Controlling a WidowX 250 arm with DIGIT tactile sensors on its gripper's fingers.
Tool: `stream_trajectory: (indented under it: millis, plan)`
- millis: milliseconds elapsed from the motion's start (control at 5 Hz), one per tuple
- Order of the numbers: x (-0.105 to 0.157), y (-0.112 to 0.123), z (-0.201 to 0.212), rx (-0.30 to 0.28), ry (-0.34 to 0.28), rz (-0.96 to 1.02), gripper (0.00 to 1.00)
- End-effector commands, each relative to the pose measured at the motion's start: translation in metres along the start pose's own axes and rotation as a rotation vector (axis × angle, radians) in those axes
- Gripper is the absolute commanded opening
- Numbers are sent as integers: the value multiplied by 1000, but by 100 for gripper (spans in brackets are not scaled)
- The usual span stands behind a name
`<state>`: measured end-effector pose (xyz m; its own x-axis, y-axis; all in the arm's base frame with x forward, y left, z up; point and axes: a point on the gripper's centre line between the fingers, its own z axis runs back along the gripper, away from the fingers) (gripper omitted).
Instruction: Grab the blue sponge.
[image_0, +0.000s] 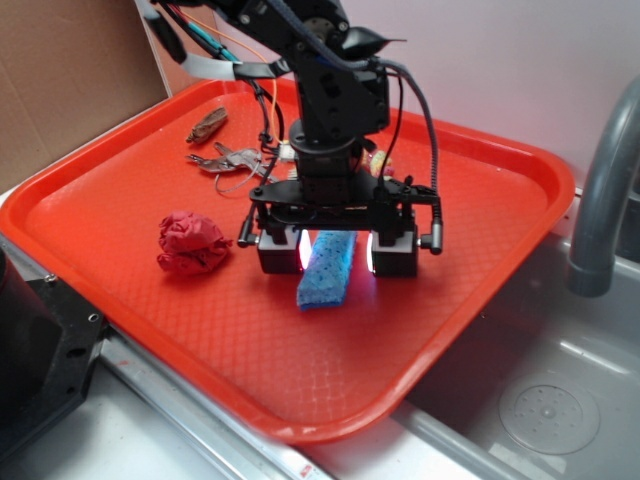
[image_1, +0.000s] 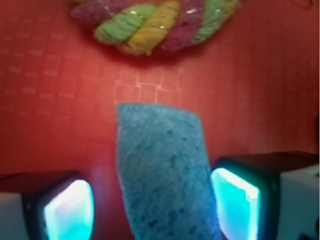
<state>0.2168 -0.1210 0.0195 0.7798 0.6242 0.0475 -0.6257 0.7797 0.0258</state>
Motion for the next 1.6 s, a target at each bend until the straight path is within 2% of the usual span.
stream_trajectory:
  millis: [0, 200, 400, 600, 800, 1000, 1200, 1400]
  plan:
    - [10, 11, 21, -15, 14, -72, 0]
    - [20, 18, 55, 1, 4, -207, 0]
    - [29, 34, 93, -18, 9, -440, 0]
    - [41, 63, 127, -26, 7, -477, 0]
    - [54, 100, 157, -58, -21, -360, 0]
    - [64, 125, 172, -116, -26, -322, 0]
    - [71, 134, 174, -136, -45, -291, 0]
    - [75, 128, 168, -101, -42, -256, 0]
